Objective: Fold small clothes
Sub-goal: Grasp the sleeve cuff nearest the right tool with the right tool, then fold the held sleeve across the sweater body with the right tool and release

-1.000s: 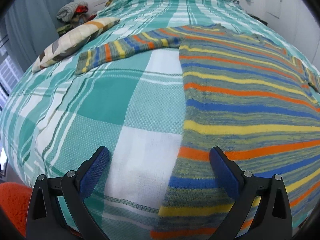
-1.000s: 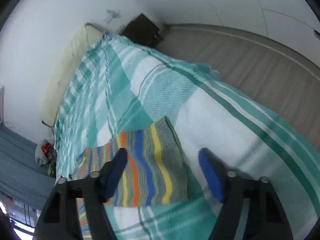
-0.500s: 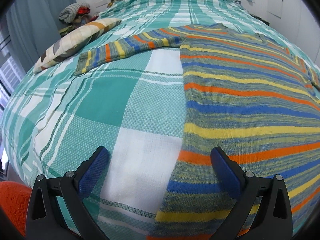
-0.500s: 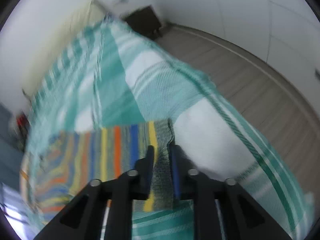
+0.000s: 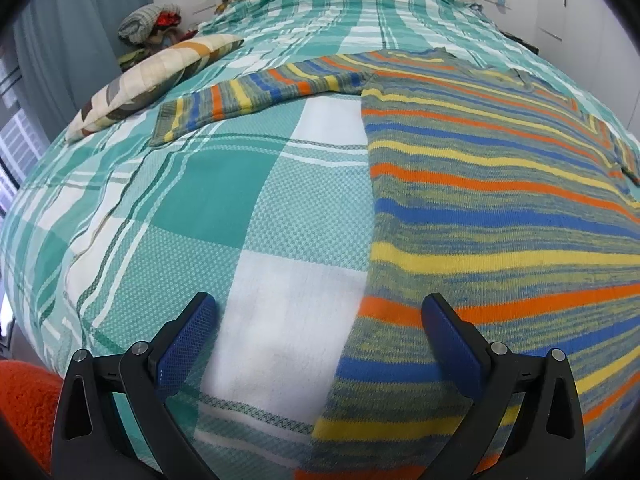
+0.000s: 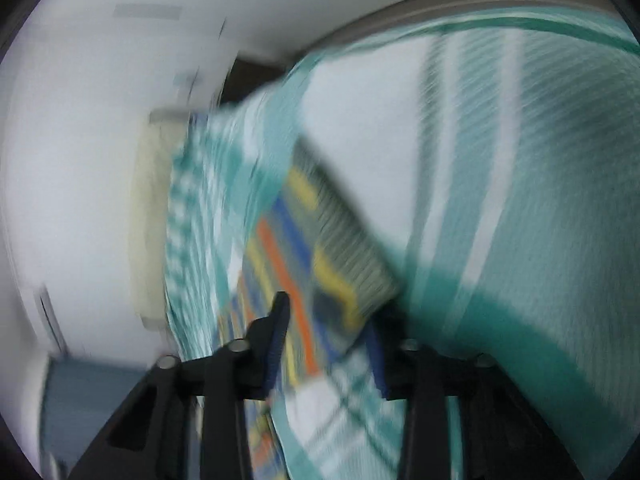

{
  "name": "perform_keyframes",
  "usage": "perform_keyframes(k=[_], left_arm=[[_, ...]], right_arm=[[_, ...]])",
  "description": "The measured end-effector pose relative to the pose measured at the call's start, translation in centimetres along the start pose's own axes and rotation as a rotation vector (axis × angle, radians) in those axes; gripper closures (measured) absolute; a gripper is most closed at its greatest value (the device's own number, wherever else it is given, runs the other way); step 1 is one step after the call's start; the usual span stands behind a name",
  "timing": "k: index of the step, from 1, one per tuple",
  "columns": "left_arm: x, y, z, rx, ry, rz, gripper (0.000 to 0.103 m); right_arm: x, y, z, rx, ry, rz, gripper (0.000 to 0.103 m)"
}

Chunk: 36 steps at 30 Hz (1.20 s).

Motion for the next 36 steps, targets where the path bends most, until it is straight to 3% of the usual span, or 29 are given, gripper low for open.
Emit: perform_keyframes(k=[1,3,6,9,13,18,19,20,21,22,25,27,29,32,34,35,36], left_arm=[[0.0,0.0,0.0,-0.002,0.002,-0.002,0.000],[0.0,0.0,0.0,-0.004,0.003,-0.004,0.000],[0.0,-0.2,0.1,-0.009,0.002,-0.009,0.000],[0.0,-0.4,0.2,-0.012,0.004,-0.016,0.000],[0.0,-0.5,0.3,-0.012,0.008,-0.028,0.000],[-0.2,-0.3,0.2,-0.012,0.016,-0.023,0.000],[-0.1,-0.3,0.2,-0.012,0.017,-0.022,0.000],[-0.1,-0.3,0.1,-0.012,0.017,-0.019,0.000],[-0.1,-0.3,0.1,-0.012,0.017,-0.017,0.000],[-0.1,-0.3,0.1,-0.013,0.017,-0.017,0.000],[-0.2,-0.4,0.1,-0.018,0.022,-0.022,0.001],[-0.2,-0.5,0.2,-0.021,0.026,-0.031,0.001],[-0.2,-0.5,0.2,-0.021,0.027,-0.035,0.001],[0.0,-0.5,0.4,-0.019,0.018,-0.028,0.000],[0.0,-0.4,0.4,-0.016,0.015,-0.023,0.000],[0.0,-0.3,0.3,-0.016,0.015,-0.019,0.000],[0.0,-0.3,0.3,-0.016,0.015,-0.017,0.000]], right_arm=[[0.7,-0.4,0.0,0.025,0.012,0.030,0.101],[0.7,-0.8,-0.4,0.070,0.038,0.014,0.099],[-3.6,-0.2,-2.0,0.133,0.127,-0.188,0.099],[-11.5,2.6,-3.5,0.144,0.062,-0.450,0.099],[-23.3,11.1,-2.7,0.004,-0.088,-0.820,0.099],[-29.1,22.7,1.9,-0.198,-0.187,-1.029,0.098],[-29.4,24.5,3.3,-0.255,-0.204,-1.040,0.097],[-29.4,26.0,5.0,-0.313,-0.200,-1.042,0.088],[-29.0,27.4,6.6,-0.377,-0.177,-1.038,0.070],[-28.4,28.4,7.9,-0.418,-0.145,-1.029,0.063],[-27.2,27.8,7.8,-0.412,-0.164,-0.992,0.063],[-26.7,25.4,7.0,-0.383,-0.172,-0.937,0.063],[-26.1,23.2,7.4,-0.369,-0.123,-0.909,0.063],[-24.2,21.3,9.7,-0.422,-0.011,-0.883,0.063],[-20.9,20.6,12.2,-0.454,0.134,-0.863,0.063],[-18.8,20.5,13.1,-0.471,0.231,-0.860,0.069],[-16.9,20.5,13.9,-0.508,0.294,-0.846,0.085]])
Point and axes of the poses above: each gripper's, at about its wrist camera, not at the fingertips, and z roughly the way its jaws point, x to its right, y to its underside, the point moved 4 cm from there along z, roughly the way its jaws point, and after that the axes turned 10 degrees about y, right-handed, at the moved point
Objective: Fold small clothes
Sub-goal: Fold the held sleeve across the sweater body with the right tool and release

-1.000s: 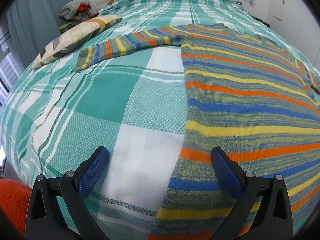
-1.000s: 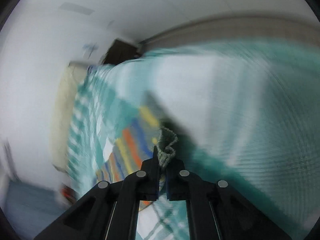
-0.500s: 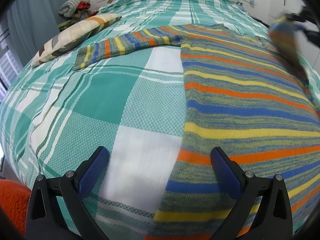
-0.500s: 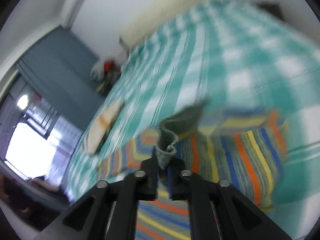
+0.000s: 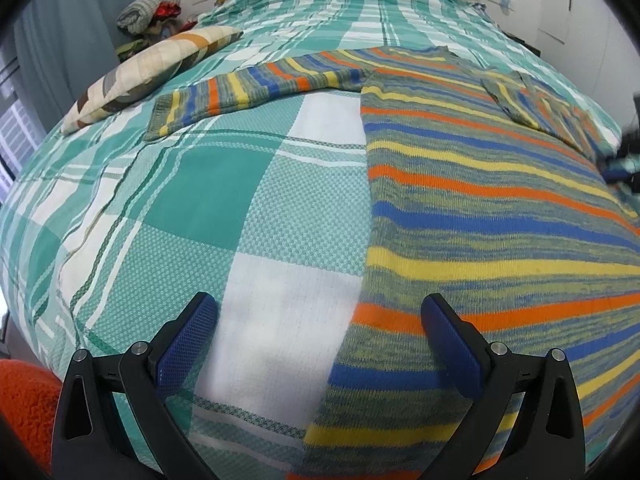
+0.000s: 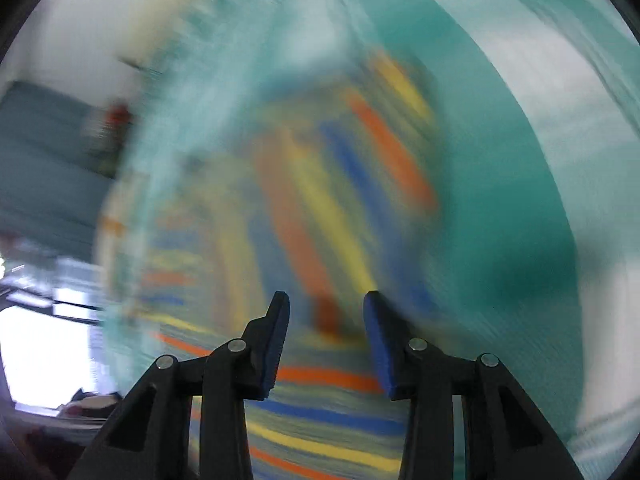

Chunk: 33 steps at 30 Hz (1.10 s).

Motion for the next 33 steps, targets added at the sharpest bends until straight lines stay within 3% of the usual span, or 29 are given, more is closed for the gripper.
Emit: perform_keyframes(k=[4,9,12,14,17,19,22,25,27,31,32,33], left_arm=[[0.0,0.1,0.0,-0.001,-0.001,0.003,0.000],[0.1,0.2,0.2,0.000,-0.009,0.008,0.000],[0.2,0.4,0.2,0.015,-0.012,0.019,0.000],[0.2,0.4,0.2,0.025,-0.011,0.023,0.000],[0.1,0.4,0.2,0.027,-0.007,0.025,0.000],[0.1,0.3,0.3,0.017,-0.004,0.023,0.000],[-0.1,0.2,0.5,0.002,0.010,0.009,0.000],[-0.2,0.2,0.5,-0.004,0.021,0.000,0.000],[-0.2,0.3,0.5,-0.010,0.022,-0.005,0.000],[-0.3,0.4,0.3,-0.039,0.037,-0.023,0.000],[-0.3,0.4,0.3,-0.045,0.039,-0.023,0.000],[-0.2,0.4,0.3,-0.049,0.037,-0.020,0.000]], right_arm=[[1.0,0.0,-0.5,-0.042,-0.029,0.012,0.086],[-0.2,-5.1,-4.3,0.121,0.065,-0.072,0.086],[0.5,-7.8,-2.7,0.099,0.120,-0.043,0.086],[1.3,-9.2,-0.5,0.089,0.182,-0.005,0.094],[2.0,-10.5,-1.0,0.225,0.186,0.054,0.089],[1.7,-10.4,-1.6,0.255,0.177,0.043,0.088],[0.3,-8.2,-2.9,0.257,0.134,-0.051,0.088],[-0.4,-4.1,-3.0,0.208,0.126,-0.167,0.076],[-0.5,-0.5,-1.7,0.133,0.183,-0.235,0.073],[-1.0,6.1,-4.2,0.206,0.322,-0.337,0.063],[-1.4,7.4,-5.1,0.236,0.338,-0.341,0.051],[-2.2,9.3,-6.2,0.278,0.368,-0.358,0.031]])
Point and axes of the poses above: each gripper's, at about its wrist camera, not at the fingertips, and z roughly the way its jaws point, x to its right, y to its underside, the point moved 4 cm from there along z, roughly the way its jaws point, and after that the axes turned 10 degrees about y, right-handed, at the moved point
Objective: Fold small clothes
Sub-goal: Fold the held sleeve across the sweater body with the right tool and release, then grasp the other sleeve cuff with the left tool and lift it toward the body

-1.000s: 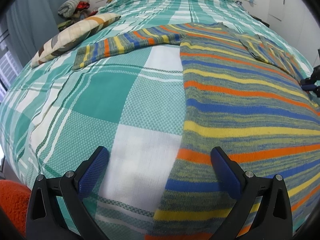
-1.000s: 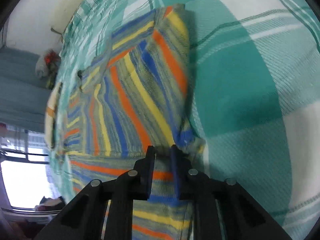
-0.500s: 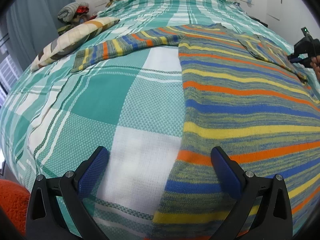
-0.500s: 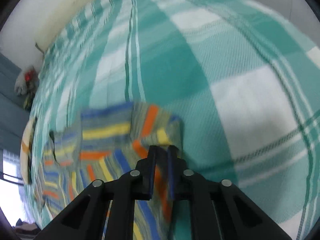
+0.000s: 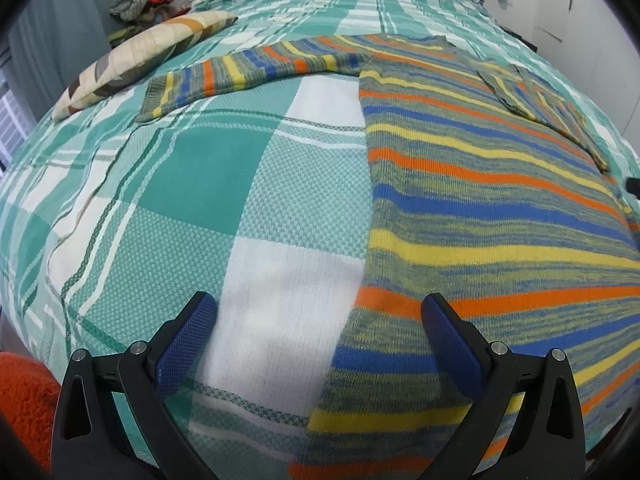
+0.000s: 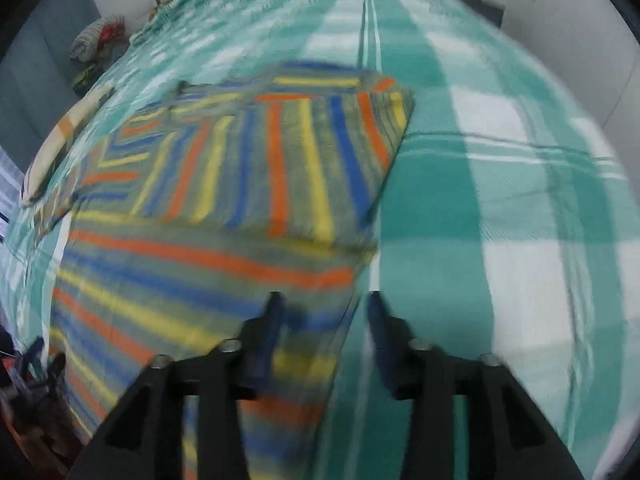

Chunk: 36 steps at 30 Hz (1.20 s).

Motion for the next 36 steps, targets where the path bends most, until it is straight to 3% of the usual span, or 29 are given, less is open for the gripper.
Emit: perform_keyframes(k=[2,7,11,13,18,36], left_arm=[[0.1,-0.1,0.1,-0.006,-0.011,-0.002,0.000],[0.2,0.1,0.0,-0.002,-0.010,0.014,0.000],[0.0,0.4,0.2,0.010,0.020,0.030,0.000],[0.1,0.3,0.3,0.011,0.017,0.036,0.000],[0.3,0.5,0.4,0.023,0.003,0.055,0.000],[0.5,0.4,0.6,0.018,-0.002,0.073,0.001]], right_arm=[[-1.8,1.9,-2.8,0.054,0.064,-0.034,0.009],[-7.1,7.1,-5.3,0.101,0.133,-0.074,0.000],[-9.0,10.3,-1.3,-0.027,0.148,-0.078,0.000],[-9.0,11.2,-1.5,0.051,0.166,-0.059,0.000],[-8.7,12.0,-1.5,0.104,0.149,-0.042,0.000],[-9.2,12.6,-0.8,0.144,0.167,-0.047,0.000]])
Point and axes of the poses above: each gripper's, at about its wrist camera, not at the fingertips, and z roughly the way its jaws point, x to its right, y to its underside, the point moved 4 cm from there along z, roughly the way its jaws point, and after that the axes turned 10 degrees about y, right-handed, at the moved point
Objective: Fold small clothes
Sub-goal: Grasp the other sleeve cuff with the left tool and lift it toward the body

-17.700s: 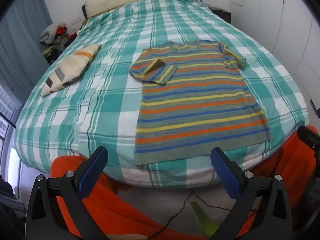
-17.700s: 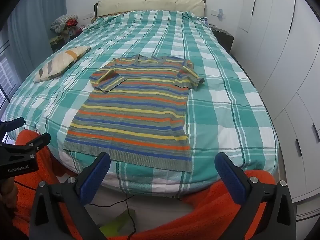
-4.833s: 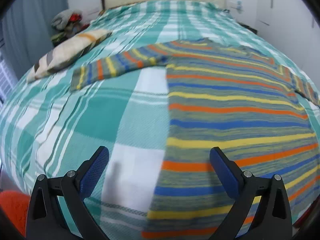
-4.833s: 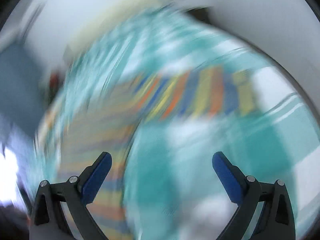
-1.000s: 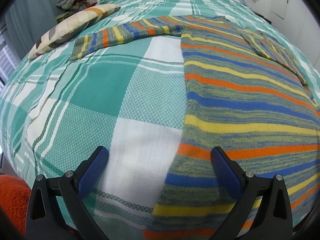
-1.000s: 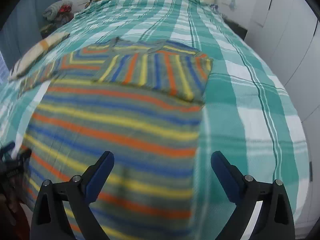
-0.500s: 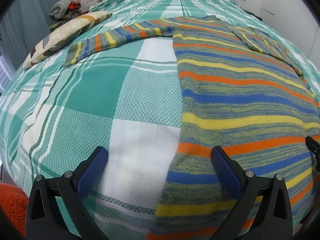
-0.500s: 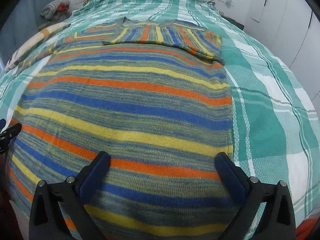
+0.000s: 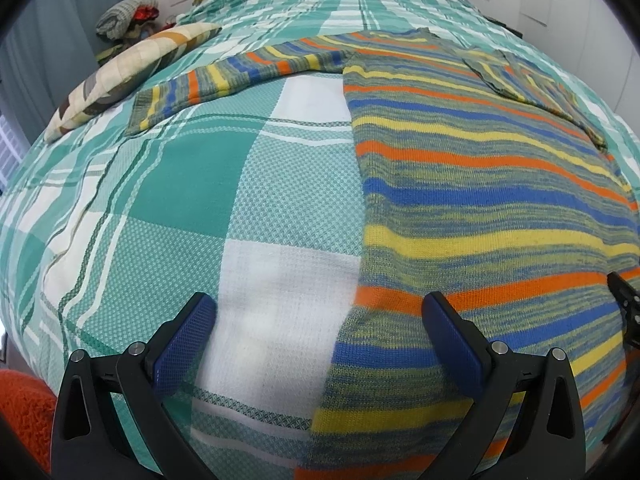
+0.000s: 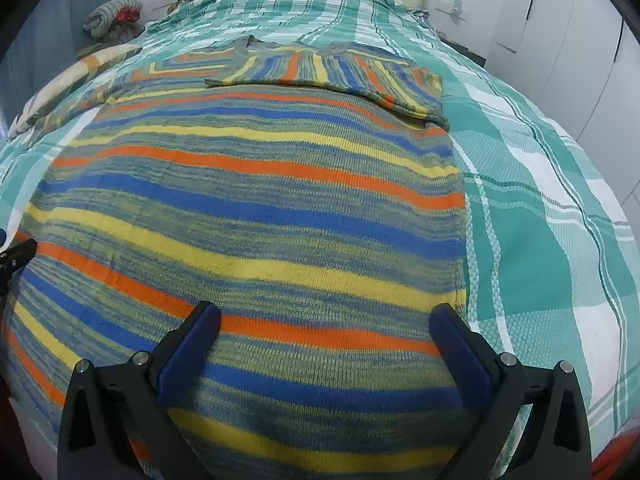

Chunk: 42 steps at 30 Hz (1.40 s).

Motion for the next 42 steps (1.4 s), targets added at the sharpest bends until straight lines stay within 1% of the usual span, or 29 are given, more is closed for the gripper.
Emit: perform_keyframes(k=[5,17,19,20,22,23,24,25,26,27,28,29,30,31,33,34,35,37,40,41,42], left_arm=[[0.1,0.0,0.1,0.005,-0.005,0.008,0.001],[0.1,0.0,0.1,0.009,-0.004,0.013,0.001],[-0.1,-0.2,0.0,0.000,0.008,-0.002,0.000],[-0.3,-0.5,-0.2,-0.018,0.024,-0.020,0.000],[-0.9,-1.4,-0.9,-0.048,0.076,-0.069,0.001],[-1.7,-2.3,-1.7,-0.026,0.119,-0.107,0.001],[-3.2,-3.6,-2.9,0.034,0.164,-0.168,0.001],[-5.3,-5.1,-3.9,0.092,0.194,-0.241,0.001],[-7.0,-6.0,-4.2,0.119,0.208,-0.296,0.001],[-10.1,-7.5,-4.1,0.143,0.232,-0.393,0.001],[-11.9,-8.2,-3.7,0.145,0.243,-0.447,0.001],[-14.4,-9.1,-2.8,0.137,0.250,-0.521,0.001],[-17.2,-10.0,-1.4,0.120,0.241,-0.592,0.001],[-19.7,-10.7,0.0,0.094,0.208,-0.647,0.001],[-22.5,-11.6,1.9,0.063,0.171,-0.694,0.003],[-23.2,-11.9,2.6,0.058,0.167,-0.696,0.004],[-23.6,-12.5,3.1,0.063,0.159,-0.682,0.006],[-23.7,-14.0,4.3,0.056,0.130,-0.617,0.010],[-24.2,-15.3,5.7,0.036,0.060,-0.572,0.031],[-24.4,-15.6,5.8,0.042,0.053,-0.571,0.061],[-24.5,-16.1,5.8,0.039,0.068,-0.576,0.103]], right_arm=[[0.0,0.0,0.3,-0.012,0.002,0.007,0.000],[0.0,0.0,0.3,-0.004,0.007,0.004,0.000],[0.0,0.0,0.3,-0.005,0.006,0.003,0.000],[0.0,0.0,0.3,-0.006,0.006,0.002,0.000],[0.0,-0.1,0.3,-0.012,0.003,0.001,0.000],[0.1,-0.2,0.3,-0.018,-0.001,0.001,0.000],[0.1,-0.2,0.3,-0.020,-0.004,-0.001,0.000],[0.1,-0.3,0.3,-0.023,-0.006,-0.003,0.000],[0.1,-0.3,0.3,-0.025,-0.008,-0.004,0.000],[0.1,-0.3,0.3,-0.028,-0.009,-0.004,0.000],[0.1,-0.4,0.3,-0.030,-0.010,-0.006,0.000],[0.1,-0.4,0.4,-0.031,-0.010,-0.008,0.000],[0.1,-0.4,0.4,-0.033,-0.011,-0.010,0.000],[0.1,-0.4,0.4,-0.034,-0.012,-0.011,0.000],[0.1,-0.5,0.4,-0.034,-0.015,-0.013,0.000],[0.1,-0.5,0.4,-0.033,-0.015,-0.013,0.000],[0.1,-0.5,0.3,-0.031,-0.015,-0.013,0.000],[0.1,-0.4,0.3,-0.028,-0.014,-0.012,0.000],[0.1,-0.4,0.3,-0.026,-0.014,-0.009,0.000],[0.1,-0.3,0.2,-0.027,-0.014,-0.009,0.000],[0.1,-0.3,0.2,-0.028,-0.015,-0.009,0.000]])
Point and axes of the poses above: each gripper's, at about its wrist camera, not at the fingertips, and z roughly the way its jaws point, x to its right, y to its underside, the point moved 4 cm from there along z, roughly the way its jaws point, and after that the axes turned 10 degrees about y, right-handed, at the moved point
